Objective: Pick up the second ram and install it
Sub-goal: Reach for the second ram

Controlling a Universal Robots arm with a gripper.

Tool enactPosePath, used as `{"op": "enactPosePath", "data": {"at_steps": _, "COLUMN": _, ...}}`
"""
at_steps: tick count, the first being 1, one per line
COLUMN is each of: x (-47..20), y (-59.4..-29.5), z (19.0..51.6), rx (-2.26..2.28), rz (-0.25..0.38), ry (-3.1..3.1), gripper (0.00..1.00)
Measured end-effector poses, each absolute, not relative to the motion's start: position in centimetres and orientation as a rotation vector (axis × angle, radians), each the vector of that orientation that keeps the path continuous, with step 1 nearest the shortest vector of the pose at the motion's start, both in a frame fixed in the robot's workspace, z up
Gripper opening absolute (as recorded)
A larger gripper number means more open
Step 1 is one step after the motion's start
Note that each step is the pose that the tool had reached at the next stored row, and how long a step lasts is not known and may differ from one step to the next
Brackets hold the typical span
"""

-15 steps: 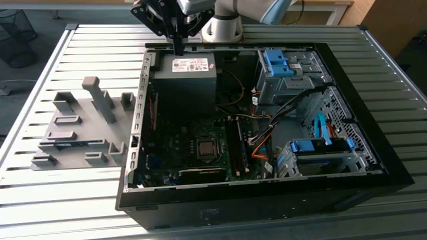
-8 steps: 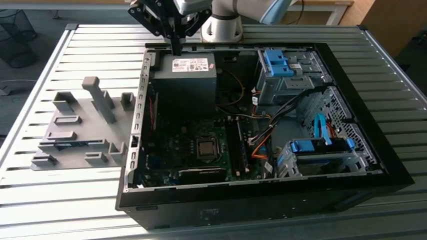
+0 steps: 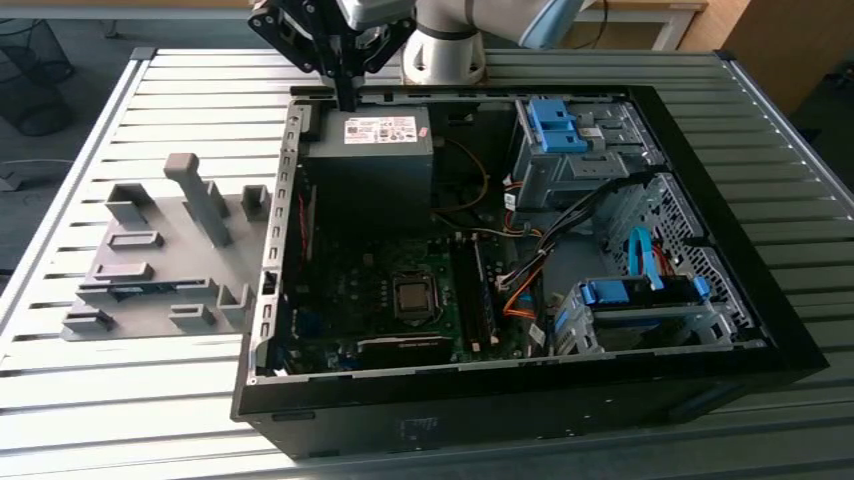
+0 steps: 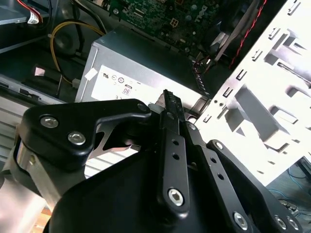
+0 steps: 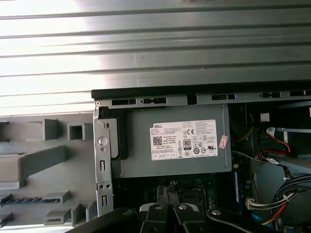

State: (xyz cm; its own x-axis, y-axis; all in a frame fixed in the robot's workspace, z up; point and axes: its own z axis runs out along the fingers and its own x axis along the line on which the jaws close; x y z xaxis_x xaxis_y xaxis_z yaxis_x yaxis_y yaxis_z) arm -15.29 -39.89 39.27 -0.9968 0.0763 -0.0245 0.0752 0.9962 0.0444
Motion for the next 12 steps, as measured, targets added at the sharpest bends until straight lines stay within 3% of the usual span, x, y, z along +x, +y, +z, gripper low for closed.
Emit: {"op": "enactPosePath", "data": {"at_steps": 12, "x": -16.13, "y": -39.9, "z": 39.26, "rx": 0.118, "rz": 0.068, "ry": 3.113, "gripper": 0.11}}
